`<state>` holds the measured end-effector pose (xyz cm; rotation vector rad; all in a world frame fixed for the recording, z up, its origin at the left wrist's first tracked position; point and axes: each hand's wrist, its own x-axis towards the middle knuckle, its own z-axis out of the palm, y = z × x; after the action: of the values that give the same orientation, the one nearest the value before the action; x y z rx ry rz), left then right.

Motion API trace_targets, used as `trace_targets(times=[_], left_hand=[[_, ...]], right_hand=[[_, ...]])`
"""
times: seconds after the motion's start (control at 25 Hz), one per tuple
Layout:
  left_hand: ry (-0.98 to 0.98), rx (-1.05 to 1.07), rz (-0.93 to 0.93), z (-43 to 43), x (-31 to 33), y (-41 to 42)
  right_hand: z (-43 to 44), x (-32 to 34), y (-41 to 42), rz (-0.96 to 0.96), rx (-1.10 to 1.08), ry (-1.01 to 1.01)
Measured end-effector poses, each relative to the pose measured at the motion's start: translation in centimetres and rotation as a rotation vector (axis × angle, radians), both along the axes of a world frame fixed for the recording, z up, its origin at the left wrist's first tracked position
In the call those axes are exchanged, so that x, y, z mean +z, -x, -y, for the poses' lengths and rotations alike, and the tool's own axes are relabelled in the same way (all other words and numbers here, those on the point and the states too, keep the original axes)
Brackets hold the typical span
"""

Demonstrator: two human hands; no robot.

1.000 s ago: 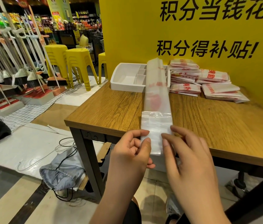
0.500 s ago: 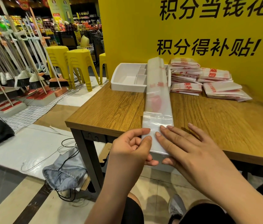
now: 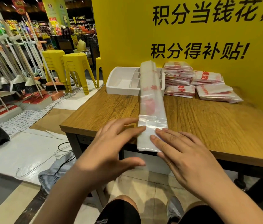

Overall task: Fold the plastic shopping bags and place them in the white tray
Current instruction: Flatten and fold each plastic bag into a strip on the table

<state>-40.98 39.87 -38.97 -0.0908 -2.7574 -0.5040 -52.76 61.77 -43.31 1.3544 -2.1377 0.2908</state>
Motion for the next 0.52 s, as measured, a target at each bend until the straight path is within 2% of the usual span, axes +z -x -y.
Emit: trace_targets(times=[0.08,0.16,0.28,0.52], left_hand=[[0.166,-0.073,-0.025,-0.3,-0.6,2.4],[0.207,-0.082,-0.011,-0.4,-1.4,3.8],[0.193,-0.079,-0.058,-0.1,-1.9,4.0],[0.186,-0.09,-0.097,0.4,-1.8,4.5]], right_hand=[[-0.2,0.4,0.0,0.01,0.01,-0.01],[-0.3,0.7,-0.1,0.013,0.011,-0.028],[-0.5,1.8,-0.1,0.018,0.013,-0.08],[-0.4,3.5,2.2,0.152,-0.019,-0.171]])
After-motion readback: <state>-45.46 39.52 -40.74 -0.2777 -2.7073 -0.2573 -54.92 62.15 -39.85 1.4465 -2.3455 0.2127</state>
